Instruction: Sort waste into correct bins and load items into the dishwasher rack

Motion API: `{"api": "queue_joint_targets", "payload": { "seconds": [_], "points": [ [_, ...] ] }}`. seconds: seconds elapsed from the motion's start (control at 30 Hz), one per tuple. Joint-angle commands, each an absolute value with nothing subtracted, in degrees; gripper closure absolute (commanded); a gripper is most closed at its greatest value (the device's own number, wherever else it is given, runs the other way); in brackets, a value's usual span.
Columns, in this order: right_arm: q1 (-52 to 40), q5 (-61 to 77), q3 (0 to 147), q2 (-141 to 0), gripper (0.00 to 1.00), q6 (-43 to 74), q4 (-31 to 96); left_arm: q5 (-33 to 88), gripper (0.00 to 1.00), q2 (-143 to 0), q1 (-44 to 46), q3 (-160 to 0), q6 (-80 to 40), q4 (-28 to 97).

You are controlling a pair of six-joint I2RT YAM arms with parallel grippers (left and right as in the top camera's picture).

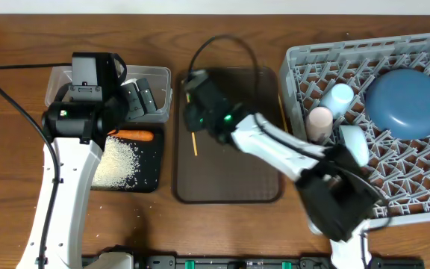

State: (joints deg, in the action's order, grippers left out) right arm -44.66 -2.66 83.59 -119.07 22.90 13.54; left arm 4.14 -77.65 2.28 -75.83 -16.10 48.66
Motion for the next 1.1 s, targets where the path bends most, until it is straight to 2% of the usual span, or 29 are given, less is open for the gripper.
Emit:
{"api": "queue_joint_targets", "payload": {
  "seconds": [0.0,0.17,0.43,0.53,0.67,0.83,1.07],
  "points": [
    [-46.17,-7.46,83.46,-122.04,0.67,23.83,11.35,4.08,0.02,-77.82,2.0,-76.4,-15.53,48.82],
    [-46.96,-15.0,83.46,-125.73,0.68,26.89,10.46,4.08,0.02,-77.82,2.0,-76.4,-15.53,48.82],
    [-47.2,-15.2,83.46,-129.01,0.75,27.86,8.05,4.08,0.02,-77.82,2.0,-76.4,-15.53,48.82],
    [-47.44,-15.25,83.46,-130.78,0.78,27.83,7.07,4.08,0.02,-77.82,2.0,-76.4,-15.53,48.82],
    [-47.37,-20.51,83.46,-131.09,0.88,27.81,7.97,4.08,0.02,-77.82,2.0,-76.4,-15.53,48.82],
    [-47.16,-32.27,83.48,-129.08,0.88,27.81,13.39,4.08,0.02,-77.82,2.0,-76.4,-15.53,48.82],
    [-47.16,-28.71,83.48,-123.66,0.85,27.83,22.24,4.08,0.02,-77.82,2.0,-76.4,-15.53,48.82]
  ]
}}
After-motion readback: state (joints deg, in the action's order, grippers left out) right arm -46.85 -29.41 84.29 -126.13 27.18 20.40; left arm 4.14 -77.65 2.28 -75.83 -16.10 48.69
